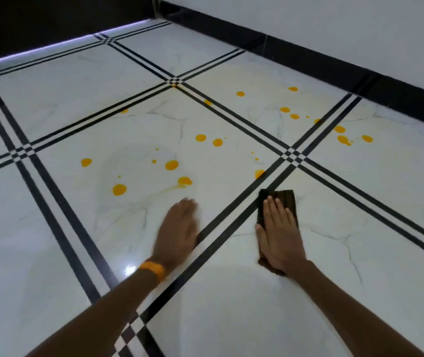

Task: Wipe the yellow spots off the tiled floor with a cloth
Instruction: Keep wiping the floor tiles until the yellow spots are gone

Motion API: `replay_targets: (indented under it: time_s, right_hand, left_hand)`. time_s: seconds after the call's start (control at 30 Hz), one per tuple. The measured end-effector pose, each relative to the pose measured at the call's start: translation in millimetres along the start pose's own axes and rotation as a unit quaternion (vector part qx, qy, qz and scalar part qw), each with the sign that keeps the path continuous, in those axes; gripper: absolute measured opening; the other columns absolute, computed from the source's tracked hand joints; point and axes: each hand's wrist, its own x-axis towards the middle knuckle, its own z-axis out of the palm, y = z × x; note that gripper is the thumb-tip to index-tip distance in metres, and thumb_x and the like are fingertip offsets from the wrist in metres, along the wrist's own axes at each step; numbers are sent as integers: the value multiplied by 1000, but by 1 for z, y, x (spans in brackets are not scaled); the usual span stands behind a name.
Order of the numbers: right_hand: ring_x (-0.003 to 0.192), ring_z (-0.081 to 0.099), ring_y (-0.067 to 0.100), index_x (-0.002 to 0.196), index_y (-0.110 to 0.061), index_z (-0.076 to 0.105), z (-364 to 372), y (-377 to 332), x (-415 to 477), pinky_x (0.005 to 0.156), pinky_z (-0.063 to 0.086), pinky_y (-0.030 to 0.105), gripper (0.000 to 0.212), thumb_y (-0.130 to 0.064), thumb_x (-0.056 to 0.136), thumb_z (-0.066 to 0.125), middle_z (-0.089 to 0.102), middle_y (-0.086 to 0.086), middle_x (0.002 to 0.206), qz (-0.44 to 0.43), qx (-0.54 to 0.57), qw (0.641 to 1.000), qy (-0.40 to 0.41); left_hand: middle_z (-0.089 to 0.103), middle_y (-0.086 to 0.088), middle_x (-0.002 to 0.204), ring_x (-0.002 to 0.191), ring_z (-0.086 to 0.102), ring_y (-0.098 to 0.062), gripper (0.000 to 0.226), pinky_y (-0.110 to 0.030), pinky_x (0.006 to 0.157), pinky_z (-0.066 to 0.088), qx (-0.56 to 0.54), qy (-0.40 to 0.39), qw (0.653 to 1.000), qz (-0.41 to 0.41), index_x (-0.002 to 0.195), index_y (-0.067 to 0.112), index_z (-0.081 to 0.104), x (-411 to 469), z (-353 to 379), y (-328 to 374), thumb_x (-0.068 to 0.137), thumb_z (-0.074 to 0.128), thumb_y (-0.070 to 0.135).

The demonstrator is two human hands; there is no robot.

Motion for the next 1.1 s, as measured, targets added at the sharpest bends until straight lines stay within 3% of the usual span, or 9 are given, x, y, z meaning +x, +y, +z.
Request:
replay_targets:
  time_s: [0.17, 0.37, 0.53, 0.6, 0.7, 0.8, 0.87, 1.0, 1.1]
  right_hand:
    - [156, 12, 22, 159, -6, 22, 3, -81, 25, 127, 12, 42, 70, -46, 102, 17, 17, 7, 168, -60, 17, 998, 8]
    - [157, 7, 19, 161, -10, 13, 7, -104, 55, 127, 8, 40, 71, -50, 102, 13, 12, 4, 169, -146, 7, 989, -26]
    - [155, 15, 28, 159, -1, 18, 15, -142, 105, 126, 11, 45, 78, -47, 97, 5, 18, 15, 167, 22, 0, 1000, 1]
    - [155, 17, 30, 158, 1, 20, 20, -174, 107, 126, 12, 46, 77, -44, 98, 5, 21, 17, 166, 43, 5, 999, 13]
    - [156, 13, 26, 159, -3, 18, 21, -194, 82, 127, 10, 44, 72, -44, 101, 11, 16, 12, 168, -73, 13, 997, -23]
    - [157, 5, 20, 161, -10, 11, 11, -163, 73, 127, 8, 43, 72, -50, 102, 13, 7, 5, 169, -177, 1, 982, -71]
    - [157, 6, 22, 161, -9, 13, 12, -145, 90, 127, 8, 42, 73, -51, 101, 13, 10, 7, 169, -140, -4, 989, -45]
    - [156, 9, 27, 160, -1, 12, 21, -176, 133, 127, 8, 45, 70, -44, 104, 17, 12, 14, 169, 53, -13, 998, 9]
    - [156, 11, 28, 159, 0, 14, 23, -218, 140, 127, 8, 44, 70, -42, 103, 12, 15, 16, 168, 8, 10, 1000, -1]
  left_hand:
    - [47, -20, 149, 141, 40, -33, 62, -43, 119, 26, 49, 58, 989, -125, 142, -2, 49, -27, -54, -84, 95, 31, 35]
    - [23, -21, 162, 151, 17, -33, 89, -49, 123, 15, 146, 31, 961, -231, 153, -4, 22, -45, -84, -167, 93, 25, 61]
    - [15, -17, 165, 154, 8, -28, 91, -47, 125, 9, 142, 31, 956, -254, 156, -1, 14, -45, -78, -171, 93, 24, 65]
    - [13, -16, 165, 154, 6, -27, 91, -48, 125, 8, 139, 29, 956, -258, 156, 1, 12, -45, -79, -172, 93, 23, 64]
    - [14, -17, 165, 154, 7, -28, 89, -49, 124, 10, 141, 22, 956, -257, 156, 0, 13, -41, -84, -172, 93, 25, 62]
    - [17, -19, 164, 153, 11, -30, 88, -50, 124, 13, 147, 14, 955, -256, 155, -2, 16, -44, -85, -167, 94, 25, 61]
    - [17, -20, 163, 153, 11, -30, 88, -50, 124, 12, 148, 15, 955, -258, 155, -2, 16, -46, -84, -166, 95, 25, 61]
    - [18, -19, 163, 153, 12, -31, 88, -50, 124, 13, 161, 22, 954, -251, 155, -2, 16, -47, -84, -173, 95, 25, 61]
    - [18, -19, 163, 153, 12, -31, 88, -50, 124, 13, 148, 19, 956, -251, 155, -2, 17, -45, -84, -174, 95, 26, 61]
